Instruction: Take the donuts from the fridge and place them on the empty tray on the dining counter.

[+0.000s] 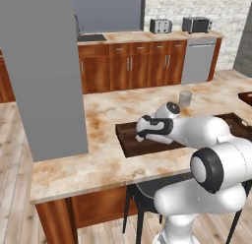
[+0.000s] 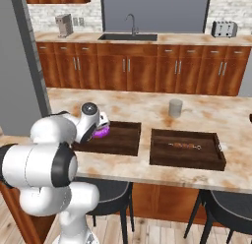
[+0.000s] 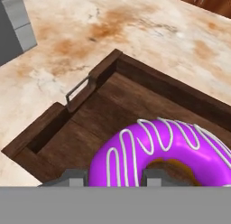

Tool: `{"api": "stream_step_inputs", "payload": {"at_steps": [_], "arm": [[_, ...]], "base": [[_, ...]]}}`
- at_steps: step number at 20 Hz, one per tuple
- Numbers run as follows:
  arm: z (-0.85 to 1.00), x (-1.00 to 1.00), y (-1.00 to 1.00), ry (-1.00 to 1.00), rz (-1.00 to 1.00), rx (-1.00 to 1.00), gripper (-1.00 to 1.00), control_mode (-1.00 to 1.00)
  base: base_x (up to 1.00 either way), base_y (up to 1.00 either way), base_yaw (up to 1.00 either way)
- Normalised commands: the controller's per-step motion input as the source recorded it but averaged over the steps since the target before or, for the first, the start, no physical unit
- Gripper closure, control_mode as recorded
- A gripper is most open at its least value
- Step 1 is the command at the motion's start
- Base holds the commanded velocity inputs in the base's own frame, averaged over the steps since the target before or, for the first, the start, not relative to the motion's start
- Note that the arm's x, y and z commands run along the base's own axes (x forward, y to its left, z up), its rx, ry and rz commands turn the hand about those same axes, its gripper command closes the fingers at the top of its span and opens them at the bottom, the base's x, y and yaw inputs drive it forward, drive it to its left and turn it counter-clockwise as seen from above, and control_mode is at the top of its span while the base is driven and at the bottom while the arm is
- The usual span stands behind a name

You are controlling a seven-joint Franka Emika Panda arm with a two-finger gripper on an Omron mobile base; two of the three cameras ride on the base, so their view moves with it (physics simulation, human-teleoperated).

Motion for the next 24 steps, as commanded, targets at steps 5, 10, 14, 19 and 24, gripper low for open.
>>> {"api": "stream_step_inputs", "payload": {"at_steps": [5,10,14,19,24], "arm": [[-0.2,0.22,0.0,0.0,0.0,0.0,1.0,-1.0],[-0.17,0.23,0.0,0.0,0.0,0.0,1.0,-1.0],[-0.17,0.2,0.0,0.0,0.0,0.0,1.0,-1.0],[-0.24,0.13,0.0,0.02,0.0,0.0,1.0,-1.0],[-0.23,0.15,0.0,0.02,0.0,0.0,1.0,-1.0]], "base": [[0.0,0.0,0.0],[0.0,0.0,0.0],[0.0,0.0,0.0],[0.0,0.0,0.0],[0.0,0.0,0.0]]}}
